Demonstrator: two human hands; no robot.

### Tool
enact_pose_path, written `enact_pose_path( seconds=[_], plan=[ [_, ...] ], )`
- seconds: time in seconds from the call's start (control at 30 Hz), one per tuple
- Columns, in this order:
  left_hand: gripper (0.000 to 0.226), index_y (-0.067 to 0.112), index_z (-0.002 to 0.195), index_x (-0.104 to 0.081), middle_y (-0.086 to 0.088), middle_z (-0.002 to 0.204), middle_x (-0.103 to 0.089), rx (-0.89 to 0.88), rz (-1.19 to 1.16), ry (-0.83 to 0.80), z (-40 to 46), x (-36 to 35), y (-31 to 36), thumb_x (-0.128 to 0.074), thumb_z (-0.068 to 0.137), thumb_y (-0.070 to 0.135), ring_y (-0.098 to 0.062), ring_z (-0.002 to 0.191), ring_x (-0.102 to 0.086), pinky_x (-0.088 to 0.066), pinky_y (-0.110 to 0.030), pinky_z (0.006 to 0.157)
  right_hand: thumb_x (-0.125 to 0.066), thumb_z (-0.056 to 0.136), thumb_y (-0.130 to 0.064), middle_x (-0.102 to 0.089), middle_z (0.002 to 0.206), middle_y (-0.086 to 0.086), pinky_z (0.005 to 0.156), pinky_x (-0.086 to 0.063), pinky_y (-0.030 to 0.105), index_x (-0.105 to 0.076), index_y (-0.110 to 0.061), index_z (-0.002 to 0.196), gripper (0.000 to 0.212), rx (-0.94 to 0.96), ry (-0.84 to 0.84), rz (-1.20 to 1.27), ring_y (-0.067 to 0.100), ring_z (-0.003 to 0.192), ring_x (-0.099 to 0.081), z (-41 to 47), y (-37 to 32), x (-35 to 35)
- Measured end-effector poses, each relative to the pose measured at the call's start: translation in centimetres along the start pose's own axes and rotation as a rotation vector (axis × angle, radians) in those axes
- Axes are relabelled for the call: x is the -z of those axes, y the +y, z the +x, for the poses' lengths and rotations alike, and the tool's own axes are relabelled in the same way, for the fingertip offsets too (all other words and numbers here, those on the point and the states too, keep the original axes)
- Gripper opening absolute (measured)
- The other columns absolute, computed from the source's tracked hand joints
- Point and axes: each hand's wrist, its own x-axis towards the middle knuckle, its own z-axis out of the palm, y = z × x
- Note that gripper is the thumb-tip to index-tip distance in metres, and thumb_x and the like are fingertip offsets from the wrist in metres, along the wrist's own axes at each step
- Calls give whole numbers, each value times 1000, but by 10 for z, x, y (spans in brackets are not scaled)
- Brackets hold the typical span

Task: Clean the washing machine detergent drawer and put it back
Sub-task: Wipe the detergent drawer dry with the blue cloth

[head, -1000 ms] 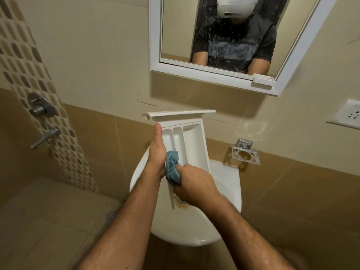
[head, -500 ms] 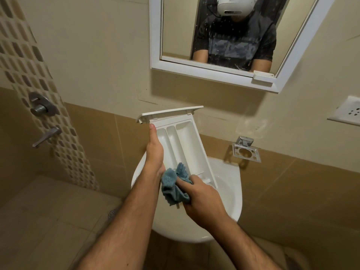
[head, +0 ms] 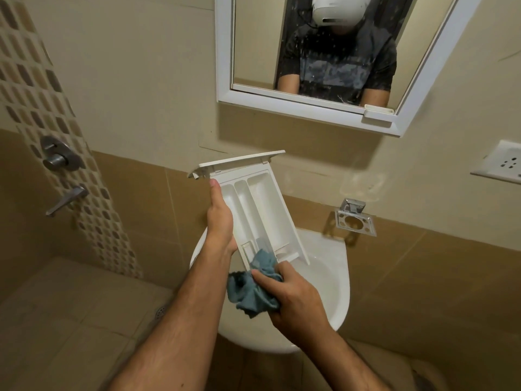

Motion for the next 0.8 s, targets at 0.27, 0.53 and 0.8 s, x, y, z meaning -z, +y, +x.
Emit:
enact_pose_path(
  seconds=[0.27,0.53,0.8],
  plan=[
    [83,28,142,-48,-3,139,-58,26,-92,-88,-2,2,-9,-35,82,83,-23,124,-57,-47,-46,104,-59,80,-37,-46,94,-18,65,-42,13,-66,-38,110,31,-168,169,224,-2,81,-51,34,9,48],
    [38,12,121,-57,-5,114,-70,25,-419,-480,-23,-15,-35,-22,107,18,-19,121,-60,-52,-27,95,-62,79,-20,-47,110,-1,80,-50,29,-51,-34,135,58,-244,159,189,19,94,-56,119,-23,63],
    [37,9,82,-54,-11,77,-55,43,-243,-372,-17,4,-14,-26,105,20,-20,75,-58,-49,-29,76,-52,77,-48,-47,91,-7,61,-46,31,-57,-31,95,25,-269,-9,151,15,76,-54,95,-9,38]
  ],
)
